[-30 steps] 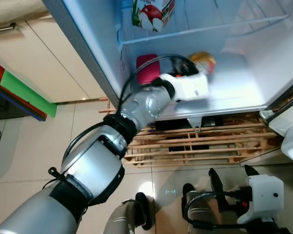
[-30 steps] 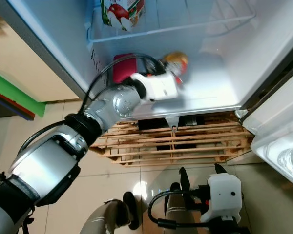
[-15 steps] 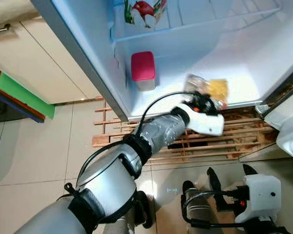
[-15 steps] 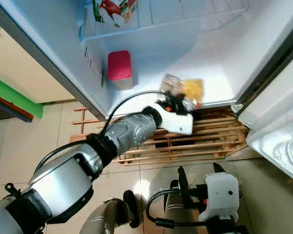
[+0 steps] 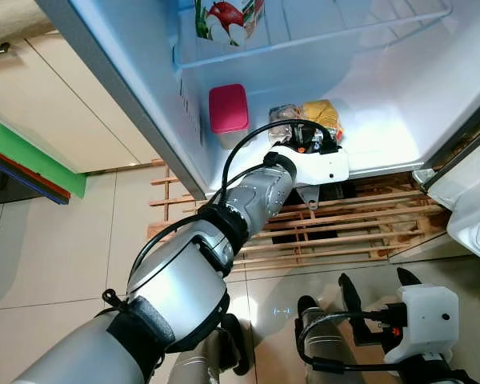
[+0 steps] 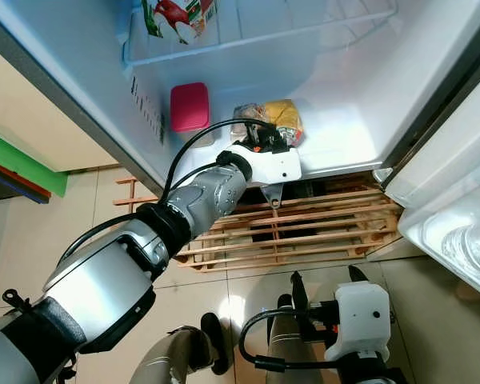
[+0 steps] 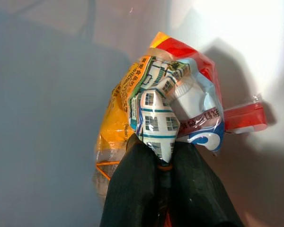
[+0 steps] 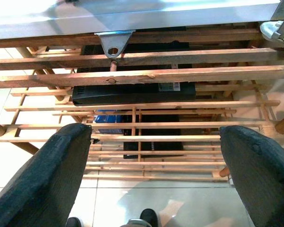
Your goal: Restocking fridge
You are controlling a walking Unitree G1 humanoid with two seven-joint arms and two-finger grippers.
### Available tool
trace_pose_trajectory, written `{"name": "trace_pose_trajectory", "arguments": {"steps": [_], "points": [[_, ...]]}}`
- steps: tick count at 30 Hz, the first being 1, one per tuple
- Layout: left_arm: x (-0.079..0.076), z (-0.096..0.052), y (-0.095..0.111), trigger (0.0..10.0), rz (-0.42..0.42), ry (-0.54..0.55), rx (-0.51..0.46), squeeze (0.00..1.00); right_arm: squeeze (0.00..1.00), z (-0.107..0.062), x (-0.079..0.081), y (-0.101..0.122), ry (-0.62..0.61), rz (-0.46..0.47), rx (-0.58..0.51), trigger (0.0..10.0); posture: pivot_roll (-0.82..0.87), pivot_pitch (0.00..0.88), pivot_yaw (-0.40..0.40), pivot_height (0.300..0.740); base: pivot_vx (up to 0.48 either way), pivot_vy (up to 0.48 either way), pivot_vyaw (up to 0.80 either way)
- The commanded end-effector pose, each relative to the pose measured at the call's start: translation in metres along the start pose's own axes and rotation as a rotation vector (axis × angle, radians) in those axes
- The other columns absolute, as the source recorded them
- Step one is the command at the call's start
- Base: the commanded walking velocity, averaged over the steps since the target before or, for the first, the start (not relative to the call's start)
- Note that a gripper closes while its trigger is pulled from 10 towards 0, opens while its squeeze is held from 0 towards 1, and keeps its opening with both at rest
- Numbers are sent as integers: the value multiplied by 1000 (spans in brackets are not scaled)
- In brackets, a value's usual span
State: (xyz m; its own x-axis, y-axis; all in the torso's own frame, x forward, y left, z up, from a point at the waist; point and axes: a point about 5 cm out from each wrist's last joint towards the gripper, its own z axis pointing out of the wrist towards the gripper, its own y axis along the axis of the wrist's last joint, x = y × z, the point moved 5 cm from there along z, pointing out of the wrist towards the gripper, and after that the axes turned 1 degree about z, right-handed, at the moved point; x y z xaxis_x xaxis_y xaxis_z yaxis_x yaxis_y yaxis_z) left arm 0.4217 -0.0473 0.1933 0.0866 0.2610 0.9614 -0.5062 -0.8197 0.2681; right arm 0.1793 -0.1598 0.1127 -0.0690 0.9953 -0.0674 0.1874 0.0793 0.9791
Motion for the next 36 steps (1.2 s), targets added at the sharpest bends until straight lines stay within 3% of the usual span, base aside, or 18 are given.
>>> {"name": "trace_pose_trajectory", "arguments": {"steps": [1,13,25,31,36], "points": [[4,0,-10,10000,3,4,30,1000,0,-1,1,-5,-4,2,22,10000,-373,309,167,740,0,0,0],[-2,-1,-4,10000,38,-33,-13,1000,0,3,-1,-8,-1,-4,23,10000,-367,295,165,740,0,0,0],[3,4,15,10000,-46,-29,-54,1000,0,13,-1,-6,11,-18,6,10000,-353,263,167,740,0,0,0],[-6,1,16,10000,-35,-51,-63,1000,0,23,-1,-3,19,-22,-20,10000,-351,228,164,740,0,0,0],[-10,1,17,10000,-88,-83,-50,1000,0,30,1,-3,33,-26,-31,10000,-333,201,162,740,0,0,0]]}}
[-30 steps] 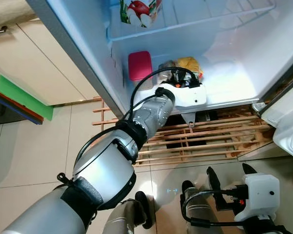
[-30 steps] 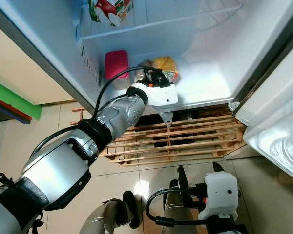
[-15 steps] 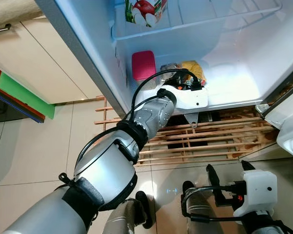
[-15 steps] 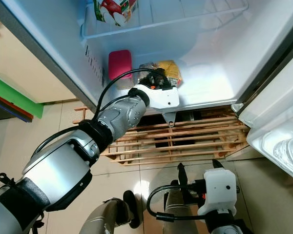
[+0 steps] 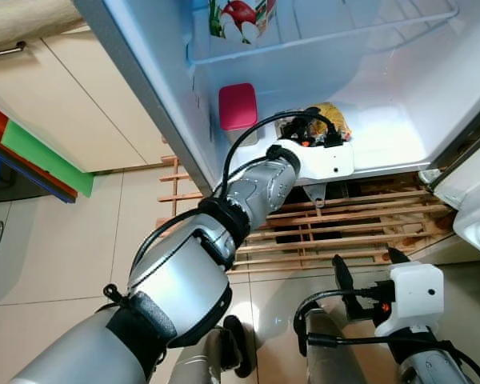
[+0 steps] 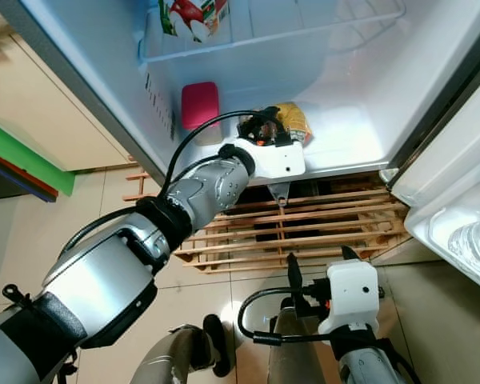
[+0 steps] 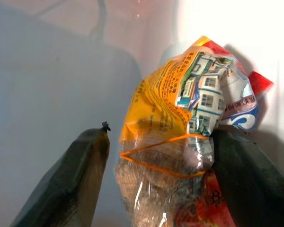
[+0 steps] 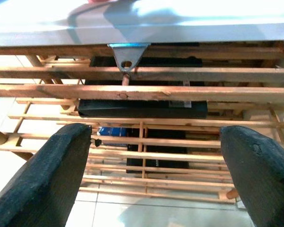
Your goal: Restocking fridge
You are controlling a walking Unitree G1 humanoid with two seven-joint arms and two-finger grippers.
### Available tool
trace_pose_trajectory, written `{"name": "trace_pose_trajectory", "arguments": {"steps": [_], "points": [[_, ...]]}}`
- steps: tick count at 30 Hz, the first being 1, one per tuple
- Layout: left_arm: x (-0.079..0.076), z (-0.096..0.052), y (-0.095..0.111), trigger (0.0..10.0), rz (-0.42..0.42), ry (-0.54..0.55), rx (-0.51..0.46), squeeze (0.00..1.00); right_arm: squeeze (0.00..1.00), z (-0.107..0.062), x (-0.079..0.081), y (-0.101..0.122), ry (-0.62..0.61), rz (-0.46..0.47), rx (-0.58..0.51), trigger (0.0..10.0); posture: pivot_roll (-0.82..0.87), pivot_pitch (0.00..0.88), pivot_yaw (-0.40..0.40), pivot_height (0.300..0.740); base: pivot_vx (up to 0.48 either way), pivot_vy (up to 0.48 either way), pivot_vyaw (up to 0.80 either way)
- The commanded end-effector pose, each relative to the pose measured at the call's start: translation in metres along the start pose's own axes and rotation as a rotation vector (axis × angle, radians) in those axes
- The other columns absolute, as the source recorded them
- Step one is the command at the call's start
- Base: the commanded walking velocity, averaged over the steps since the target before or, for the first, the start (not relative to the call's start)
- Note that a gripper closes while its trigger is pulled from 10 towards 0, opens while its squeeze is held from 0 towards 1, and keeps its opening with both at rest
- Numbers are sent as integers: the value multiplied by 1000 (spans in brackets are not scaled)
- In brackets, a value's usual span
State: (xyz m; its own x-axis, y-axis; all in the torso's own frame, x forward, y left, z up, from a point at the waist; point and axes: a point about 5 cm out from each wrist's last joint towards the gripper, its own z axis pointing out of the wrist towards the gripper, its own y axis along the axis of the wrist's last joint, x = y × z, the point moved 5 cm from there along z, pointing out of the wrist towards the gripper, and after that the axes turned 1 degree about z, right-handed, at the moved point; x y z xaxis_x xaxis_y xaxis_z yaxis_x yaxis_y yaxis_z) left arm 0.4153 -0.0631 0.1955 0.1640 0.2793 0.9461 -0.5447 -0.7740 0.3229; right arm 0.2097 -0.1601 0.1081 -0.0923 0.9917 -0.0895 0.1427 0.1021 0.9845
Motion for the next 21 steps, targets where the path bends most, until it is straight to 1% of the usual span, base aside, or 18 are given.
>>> {"name": "trace_pose_trajectory", "arguments": {"steps": [1,2,3,5,6,7,8,9,10,11,12,13,15,16,17,19,20,21], "points": [[-9,-1,2,10000,-58,-34,7,1000,0,1,4,-4,21,0,7,10000,-325,194,162,740,0,0,0],[-9,0,4,10000,-77,-37,9,1000,0,3,5,-3,25,1,3,10000,-325,194,162,740,0,0,0],[-9,0,5,10000,-120,-42,15,1000,0,6,5,-3,27,1,-1,10000,-318,183,158,740,0,0,0],[-11,1,2,10000,-307,-69,64,1000,0,11,4,-3,26,0,-5,10000,-314,175,157,740,0,0,0],[-12,1,-1,10000,-422,-80,87,1000,0,14,4,-2,27,0,-12,10000,-314,167,158,740,0,0,0],[-13,1,-3,10000,-497,-87,100,1000,0,16,4,-1,28,1,-19,10000,-314,165,158,740,0,0,0],[-13,1,-3,10000,-497,-87,100,1000,0,16,4,-1,28,1,-19,10000,-314,165,158,740,0,0,0],[-11,1,-3,10000,-552,-87,100,1000,0,17,4,0,29,2,-24,10000,-312,159,157,740,0,0,0],[-10,1,-4,10000,-583,-86,98,1000,0,19,4,1,30,2,-27,10000,-311,157,157,740,0,0,0],[-10,1,-4,10000,-583,-86,98,1000,0,19,4,1,30,2,-27,10000,-311,157,157,740,0,0,0],[-7,1,-7,10000,-620,-78,107,1000,0,20,4,1,30,2,-29,10000,-307,150,155,740,0,0,0],[-2,1,-11,10000,-685,-62,117,1000,0,21,4,1,31,1,-31,10000,-307,148,153,740,0,0,0],[9,1,-18,10000,-753,-32,120,1000,0,25,5,1,37,-2,-38,10000,-310,141,153,740,0,0,0],[18,2,-19,10000,-754,-15,93,1000,0,26,5,3,37,-2,-46,10000,-312,133,154,740,0,0,0],[18,2,-19,10000,-754,-15,93,1000,0,26,5,3,37,-2,-46,10000,-312,133,154,740,0,0,0],[28,1,-18,10000,-743,-1,42,1000,0,28,3,5,33,-3,-56,10000,-304,118,154,740,0,0,0],[28,1,-18,10000,-743,-1,42,1000,0,28,3,5,33,-3,-56,10000,-304,118,154,740,0,0,0],[29,0,-18,10000,-757,-13,11,1000,0,30,2,5,30,-2,-60,10000,-292,108,151,740,0,0,0]]}}
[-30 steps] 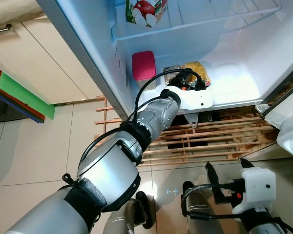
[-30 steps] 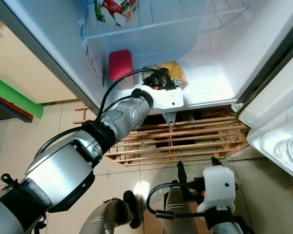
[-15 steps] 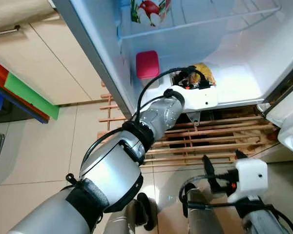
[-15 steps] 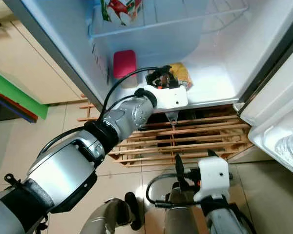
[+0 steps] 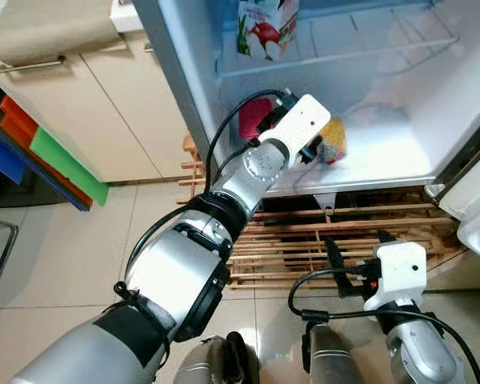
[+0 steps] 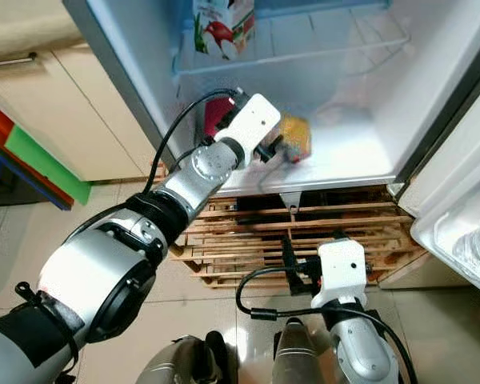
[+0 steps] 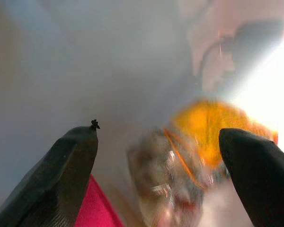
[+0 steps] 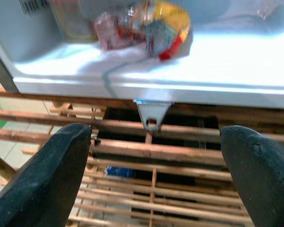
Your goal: Restocking fridge
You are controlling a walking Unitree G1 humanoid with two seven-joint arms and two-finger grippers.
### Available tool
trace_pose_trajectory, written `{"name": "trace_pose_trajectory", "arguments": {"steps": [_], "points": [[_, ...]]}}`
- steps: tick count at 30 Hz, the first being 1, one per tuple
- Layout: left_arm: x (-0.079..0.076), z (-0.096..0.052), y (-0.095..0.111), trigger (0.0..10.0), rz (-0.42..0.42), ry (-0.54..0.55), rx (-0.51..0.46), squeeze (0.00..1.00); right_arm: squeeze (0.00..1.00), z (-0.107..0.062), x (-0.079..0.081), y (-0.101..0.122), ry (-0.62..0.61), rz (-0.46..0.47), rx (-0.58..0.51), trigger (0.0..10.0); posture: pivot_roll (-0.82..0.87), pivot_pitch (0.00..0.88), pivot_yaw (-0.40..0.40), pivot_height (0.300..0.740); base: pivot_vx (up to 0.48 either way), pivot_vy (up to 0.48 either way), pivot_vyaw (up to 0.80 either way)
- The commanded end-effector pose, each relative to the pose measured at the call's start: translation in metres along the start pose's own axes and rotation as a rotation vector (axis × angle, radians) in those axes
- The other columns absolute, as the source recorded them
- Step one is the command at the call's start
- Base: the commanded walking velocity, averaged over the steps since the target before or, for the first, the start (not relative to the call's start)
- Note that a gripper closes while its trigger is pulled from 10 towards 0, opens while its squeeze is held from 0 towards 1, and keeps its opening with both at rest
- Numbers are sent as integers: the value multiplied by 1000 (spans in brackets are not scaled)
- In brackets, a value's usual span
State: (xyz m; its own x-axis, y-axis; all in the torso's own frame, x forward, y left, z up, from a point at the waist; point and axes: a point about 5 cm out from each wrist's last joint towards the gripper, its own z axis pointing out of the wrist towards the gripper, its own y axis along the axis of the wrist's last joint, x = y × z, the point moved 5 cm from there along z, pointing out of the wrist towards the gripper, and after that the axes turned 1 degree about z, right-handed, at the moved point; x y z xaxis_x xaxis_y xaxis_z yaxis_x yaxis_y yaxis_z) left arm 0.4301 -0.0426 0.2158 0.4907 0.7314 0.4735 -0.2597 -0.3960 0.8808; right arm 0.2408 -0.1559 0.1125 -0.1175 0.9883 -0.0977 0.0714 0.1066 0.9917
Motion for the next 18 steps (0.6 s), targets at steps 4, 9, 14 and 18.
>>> {"name": "trace_pose_trajectory", "arguments": {"steps": [4,9,14,18], "points": [[-28,-12,-6,10000,-90,-218,-63,1000,0,11,2,-4,22,11,-4,10000,-248,68,132,740,0,0,0],[-46,-32,8,10000,-234,-323,-159,0,0,26,4,2,47,-2,-39,10000,-229,34,136,740,0,0,0],[-22,-83,-6,10000,-452,-304,-206,0,0,36,-7,8,6,-2,-70,10000,-207,0,138,740,0,0,0],[-19,-121,-41,10000,-463,-286,-127,0,0,40,-22,-2,-57,74,-41,10000,-176,0,109,740,0,0,0]]}}
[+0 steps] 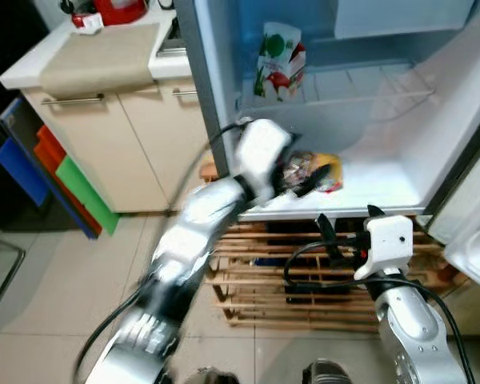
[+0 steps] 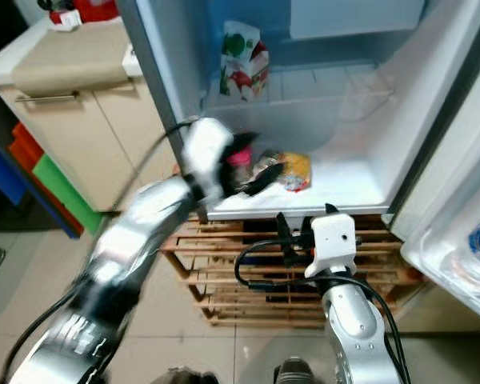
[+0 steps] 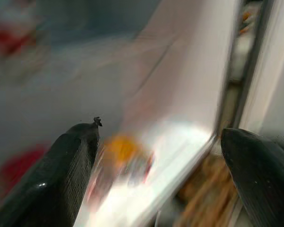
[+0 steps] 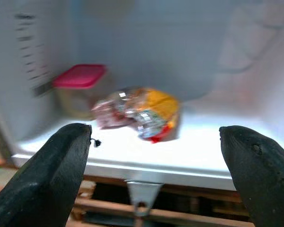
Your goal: Restocking fridge
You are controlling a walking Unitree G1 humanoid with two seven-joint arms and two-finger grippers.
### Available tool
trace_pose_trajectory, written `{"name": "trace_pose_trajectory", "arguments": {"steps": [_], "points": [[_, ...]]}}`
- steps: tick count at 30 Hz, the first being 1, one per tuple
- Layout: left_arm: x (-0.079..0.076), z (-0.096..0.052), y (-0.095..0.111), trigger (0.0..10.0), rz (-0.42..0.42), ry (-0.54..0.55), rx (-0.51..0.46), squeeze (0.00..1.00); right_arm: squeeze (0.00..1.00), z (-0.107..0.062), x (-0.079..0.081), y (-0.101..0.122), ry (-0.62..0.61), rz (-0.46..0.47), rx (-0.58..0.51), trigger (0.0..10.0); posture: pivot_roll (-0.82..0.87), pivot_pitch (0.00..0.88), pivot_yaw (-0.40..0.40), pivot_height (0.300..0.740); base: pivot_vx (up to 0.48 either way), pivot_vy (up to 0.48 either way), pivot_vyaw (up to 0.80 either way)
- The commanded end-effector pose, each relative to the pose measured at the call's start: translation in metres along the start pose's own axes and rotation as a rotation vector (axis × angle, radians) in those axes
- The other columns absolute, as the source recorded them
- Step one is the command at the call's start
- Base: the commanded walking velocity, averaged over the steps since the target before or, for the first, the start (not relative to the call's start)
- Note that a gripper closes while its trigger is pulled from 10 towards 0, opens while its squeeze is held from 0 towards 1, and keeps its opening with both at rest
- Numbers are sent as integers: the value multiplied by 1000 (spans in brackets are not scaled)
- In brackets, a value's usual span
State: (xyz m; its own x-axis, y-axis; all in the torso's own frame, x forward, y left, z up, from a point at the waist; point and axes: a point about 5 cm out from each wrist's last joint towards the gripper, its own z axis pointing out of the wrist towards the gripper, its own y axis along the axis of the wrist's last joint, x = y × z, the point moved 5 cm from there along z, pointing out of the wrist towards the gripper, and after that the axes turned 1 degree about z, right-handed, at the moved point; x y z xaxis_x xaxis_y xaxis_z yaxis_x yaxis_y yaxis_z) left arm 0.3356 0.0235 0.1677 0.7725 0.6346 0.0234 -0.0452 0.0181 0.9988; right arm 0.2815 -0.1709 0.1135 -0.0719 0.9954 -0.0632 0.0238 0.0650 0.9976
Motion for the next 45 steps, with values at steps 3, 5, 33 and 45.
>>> {"name": "trace_pose_trajectory", "arguments": {"steps": [3,5,33,45], "points": [[9,-34,-6,10000,37,72,29,0,0,5,-8,-4,-24,42,9,10000,-165,0,98,740,0,0,0],[14,-42,-9,10000,18,120,38,0,0,8,-10,-4,-27,40,5,10000,-156,0,86,740,0,0,0],[56,-54,-23,10000,16,502,-6,0,0,23,-30,-5,-155,-4,-51,10000,-197,0,114,740,-63,0,0],[54,-47,-18,10000,27,478,-26,0,0,22,-28,-8,-143,-10,-45,10000,-202,0,116,740,-101,0,0]]}}
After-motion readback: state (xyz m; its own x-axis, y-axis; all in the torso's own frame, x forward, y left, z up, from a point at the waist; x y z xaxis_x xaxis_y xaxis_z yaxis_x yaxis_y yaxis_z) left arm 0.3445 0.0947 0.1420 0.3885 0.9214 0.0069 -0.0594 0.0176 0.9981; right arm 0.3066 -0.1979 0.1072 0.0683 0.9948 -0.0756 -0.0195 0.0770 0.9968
